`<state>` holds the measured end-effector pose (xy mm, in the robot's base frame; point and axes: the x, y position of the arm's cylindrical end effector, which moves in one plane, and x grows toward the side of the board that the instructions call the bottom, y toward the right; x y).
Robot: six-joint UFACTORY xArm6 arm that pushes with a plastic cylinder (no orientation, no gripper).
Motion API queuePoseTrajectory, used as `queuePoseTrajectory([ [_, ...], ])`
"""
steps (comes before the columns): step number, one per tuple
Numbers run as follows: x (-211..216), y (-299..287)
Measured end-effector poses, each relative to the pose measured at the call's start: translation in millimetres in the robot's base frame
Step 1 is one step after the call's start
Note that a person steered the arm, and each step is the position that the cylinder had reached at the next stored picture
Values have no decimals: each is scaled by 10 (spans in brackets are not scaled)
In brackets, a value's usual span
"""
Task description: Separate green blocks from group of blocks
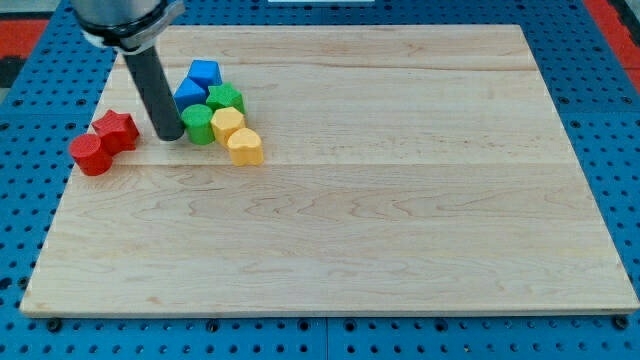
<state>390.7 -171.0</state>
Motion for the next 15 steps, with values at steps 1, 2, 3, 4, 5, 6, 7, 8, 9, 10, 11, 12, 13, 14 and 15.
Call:
queuePoseTrajectory([
  [1,-392,431],
  [2,-705,989],
  [3,-750,1354],
  [4,-717,1454],
  [5,-735,880],
  [6,-928,463],
  [7,-1209,938],
  [8,-1111,1643],
  [9,-854,690],
  [10,-377,783],
  [11,-190,1044],
  [12,-230,1667],
  [13,-449,1668],
  [14,-616,1766],
  [15,-229,1299],
])
